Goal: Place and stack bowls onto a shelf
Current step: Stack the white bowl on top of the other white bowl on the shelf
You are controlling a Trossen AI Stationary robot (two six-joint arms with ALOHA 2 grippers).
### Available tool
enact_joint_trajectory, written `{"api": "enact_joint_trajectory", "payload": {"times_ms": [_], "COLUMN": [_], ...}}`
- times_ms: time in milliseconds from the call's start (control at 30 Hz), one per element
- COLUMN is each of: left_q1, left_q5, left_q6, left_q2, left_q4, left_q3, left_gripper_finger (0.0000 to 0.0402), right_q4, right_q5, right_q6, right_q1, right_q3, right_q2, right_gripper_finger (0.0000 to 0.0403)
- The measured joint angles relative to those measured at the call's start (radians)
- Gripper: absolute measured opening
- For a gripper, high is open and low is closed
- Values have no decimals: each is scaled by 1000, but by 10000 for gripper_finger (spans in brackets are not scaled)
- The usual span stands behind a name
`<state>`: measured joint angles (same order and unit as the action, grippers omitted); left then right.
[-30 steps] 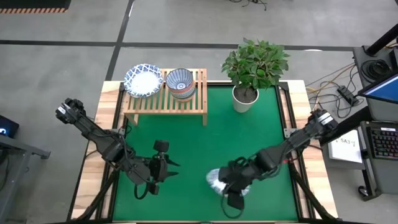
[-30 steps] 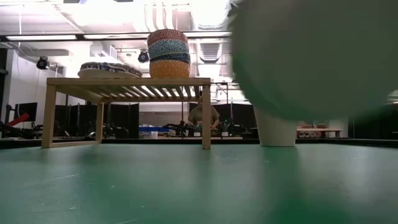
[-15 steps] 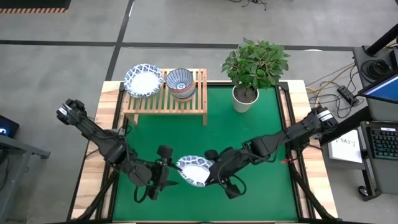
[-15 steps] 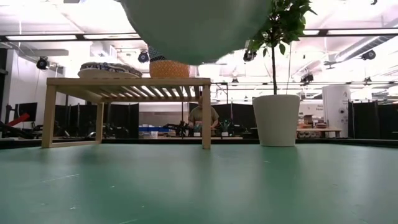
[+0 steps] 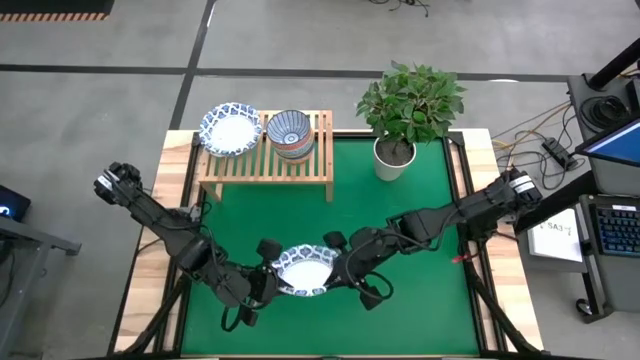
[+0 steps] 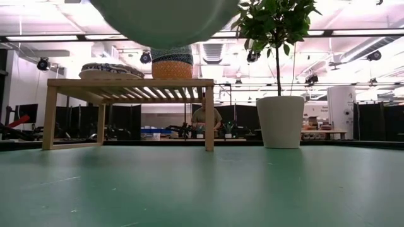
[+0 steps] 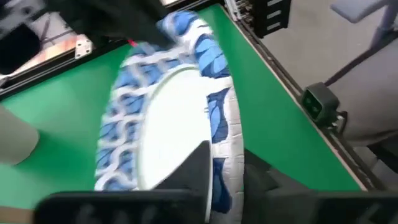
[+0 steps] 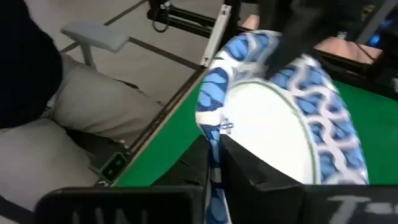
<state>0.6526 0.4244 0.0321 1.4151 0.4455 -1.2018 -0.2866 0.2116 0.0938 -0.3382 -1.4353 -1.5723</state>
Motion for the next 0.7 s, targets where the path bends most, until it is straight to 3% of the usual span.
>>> {"api": "enact_joint_trajectory", "payload": {"times_ms": [67,200,333,500,700], "left_q1": [1,-3,-3,-1,-2], "left_q5": [-3,15,33,103,233], "left_q6": [9,26,64,142,356], "left_q2": [0,-1,-2,-5,-7], "left_q4": [0,5,127,439,934], "left_q3": [0,-4,-57,-188,-354], "left_gripper_finger": [14,6,2,0,0], "right_q4": [-3,1,-43,-123,-155], "right_q5": [-3,-7,-6,-75,-160], "right_q6": [4,13,5,-34,-41], "right_q1": [11,33,57,75,74], "right_q3": [0,0,0,2,56], "right_q2": [0,0,38,135,240], "right_gripper_finger": [39,94,149,188,194]}}
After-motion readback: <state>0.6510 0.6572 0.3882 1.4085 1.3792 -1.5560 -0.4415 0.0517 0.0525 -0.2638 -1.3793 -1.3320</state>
